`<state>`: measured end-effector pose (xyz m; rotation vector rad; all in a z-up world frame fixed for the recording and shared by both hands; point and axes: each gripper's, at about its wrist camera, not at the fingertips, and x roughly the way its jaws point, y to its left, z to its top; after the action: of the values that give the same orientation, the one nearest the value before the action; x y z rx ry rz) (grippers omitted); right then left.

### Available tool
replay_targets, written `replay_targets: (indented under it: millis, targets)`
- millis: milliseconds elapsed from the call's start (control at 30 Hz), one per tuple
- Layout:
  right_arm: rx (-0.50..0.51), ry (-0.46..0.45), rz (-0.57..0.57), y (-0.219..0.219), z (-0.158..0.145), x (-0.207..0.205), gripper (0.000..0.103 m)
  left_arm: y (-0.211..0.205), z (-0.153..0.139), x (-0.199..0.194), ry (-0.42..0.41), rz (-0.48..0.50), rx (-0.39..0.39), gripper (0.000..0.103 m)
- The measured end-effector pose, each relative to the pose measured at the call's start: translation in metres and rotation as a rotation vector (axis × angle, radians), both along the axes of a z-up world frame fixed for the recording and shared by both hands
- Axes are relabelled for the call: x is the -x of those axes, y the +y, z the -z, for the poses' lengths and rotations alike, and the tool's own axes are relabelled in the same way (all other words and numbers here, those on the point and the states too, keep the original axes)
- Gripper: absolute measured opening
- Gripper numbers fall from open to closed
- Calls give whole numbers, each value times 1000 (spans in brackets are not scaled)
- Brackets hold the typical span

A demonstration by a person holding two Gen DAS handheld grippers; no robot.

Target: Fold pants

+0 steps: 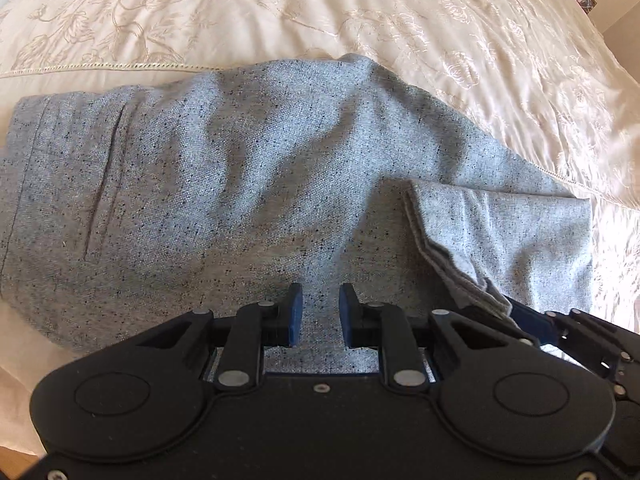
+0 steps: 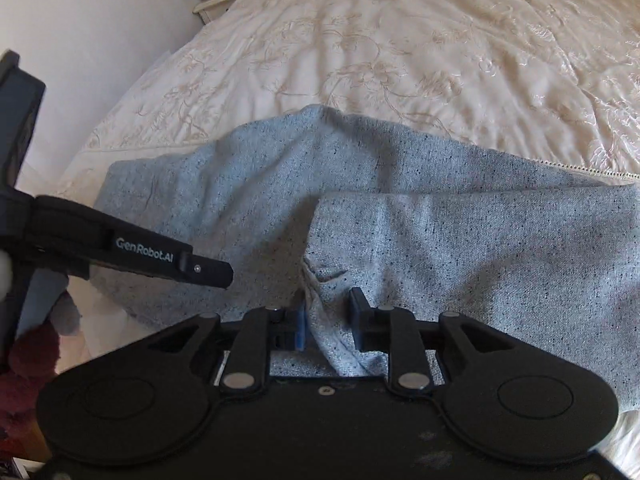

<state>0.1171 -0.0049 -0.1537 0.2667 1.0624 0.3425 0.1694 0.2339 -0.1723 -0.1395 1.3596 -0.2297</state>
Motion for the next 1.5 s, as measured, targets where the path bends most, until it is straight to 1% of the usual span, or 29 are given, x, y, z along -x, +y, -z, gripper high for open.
replay_targets:
  millis: [33, 100, 233, 333, 367, 400, 433, 500, 567, 633, 700, 833, 900, 933, 967, 1000, 1033, 1100, 1133, 1167, 1200, 1233, 1267, 1300, 1333, 1367, 1433, 1467, 1500]
  targets:
    - [-34, 2, 15, -9, -5, 4, 28, -1, 1, -1, 5, 4, 8, 26]
    - [-51, 4, 50, -22, -12, 9, 28, -1, 3, -6, 13, 20, 35, 26]
    - [-7, 20, 144, -48, -21, 22, 29, -19, 0, -18, 6, 62, 97, 27]
    - [-6, 47, 248, -70, -20, 35, 29, -38, 3, -25, 13, 114, 104, 29]
    - [-8, 54, 286, -77, -20, 39, 29, -43, 7, -27, 26, 126, 103, 32]
    - [-9, 59, 317, -81, -19, 40, 29, -45, 11, -28, 57, 138, 104, 41]
    - [-9, 61, 341, -84, -19, 43, 29, -48, 18, -30, 83, 140, 103, 45]
    - [-7, 70, 382, -88, -18, 50, 29, -52, 31, -31, 133, 124, 106, 45]
    - [-3, 78, 400, -88, -16, 52, 29, -50, 41, -31, 155, 84, 130, 51]
    - [1, 85, 407, -85, -15, 53, 29, -46, 47, -33, 181, 31, 180, 61]
    - [1, 90, 410, -85, -15, 56, 29, -44, 50, -35, 203, 0, 212, 66]
    - [-7, 104, 417, -83, -13, 58, 29, -46, 49, -34, 204, -12, 208, 66]
    - [-13, 112, 419, -82, -11, 58, 29, -47, 50, -32, 194, -18, 212, 63]
    - [-14, 115, 419, -82, -10, 59, 29, -48, 49, -32, 183, -16, 219, 39]
    - [-12, 117, 420, -81, -10, 59, 29, -49, 47, -31, 161, -4, 218, 19]
    - [-8, 115, 421, -80, -12, 59, 29, -53, 40, -30, 119, 14, 191, 9]
    - [-4, 109, 422, -79, -13, 60, 29, -54, 32, -28, 75, 34, 183, 9]
    - [-1, 100, 424, -80, -15, 60, 29, -60, 8, -24, -51, 108, 159, 9]
    - [3, 99, 425, -81, -15, 60, 29, -62, 0, -22, -96, 142, 149, 9]
    - [7, 101, 425, -82, -14, 59, 29, -64, -5, -22, -120, 162, 144, 10]
    - [11, 103, 428, -83, -13, 58, 29, -65, -6, -24, -124, 178, 133, 12]
    - [16, 106, 431, -84, -12, 57, 29, -66, -2, -27, -103, 182, 118, 18]
    - [22, 109, 432, -85, -10, 55, 29, -65, 9, -32, -41, 181, 86, 21]
    - [30, 109, 431, -87, -10, 53, 29, -63, 18, -35, 17, 170, 63, 22]
    - [40, 106, 430, -88, -10, 51, 29, -58, 26, -37, 65, 133, 43, 22]
    - [50, 100, 431, -91, -10, 48, 29, -50, 27, -36, 75, 82, 48, 22]
    - [56, 95, 430, -96, -9, 43, 29, -38, 19, -30, 39, 14, 39, 21]
    - [57, 101, 429, -99, -6, 39, 29, -36, 12, -26, 8, 0, 19, 20]
    - [62, 110, 425, -101, -2, 36, 29, -35, 6, -21, -21, -2, 7, 17]
